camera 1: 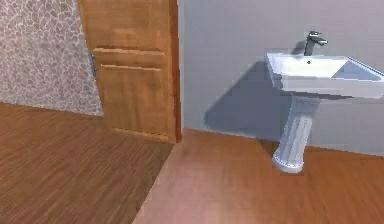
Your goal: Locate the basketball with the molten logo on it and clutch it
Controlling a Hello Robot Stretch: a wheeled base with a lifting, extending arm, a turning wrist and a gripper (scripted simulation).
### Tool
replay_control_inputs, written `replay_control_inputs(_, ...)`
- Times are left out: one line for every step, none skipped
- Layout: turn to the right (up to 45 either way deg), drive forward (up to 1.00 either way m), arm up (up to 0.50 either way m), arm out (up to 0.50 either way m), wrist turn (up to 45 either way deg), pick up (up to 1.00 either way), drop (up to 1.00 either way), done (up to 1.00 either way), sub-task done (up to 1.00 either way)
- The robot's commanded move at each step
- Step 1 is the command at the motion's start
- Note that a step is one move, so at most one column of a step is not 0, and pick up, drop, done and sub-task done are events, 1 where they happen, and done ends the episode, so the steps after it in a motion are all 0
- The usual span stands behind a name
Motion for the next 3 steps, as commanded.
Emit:
replay_control_inputs(0.0, 0.25, 0.00, 0.00, 0.0, 0.00, 0.00, 0.00, 0.00)
replay_control_inputs(-30.0, 0.00, 0.00, 0.00, 0.0, 0.00, 0.00, 0.00, 0.00)
replay_control_inputs(0.0, 0.40, 0.00, 0.00, 0.0, 0.00, 0.00, 0.00, 0.00)
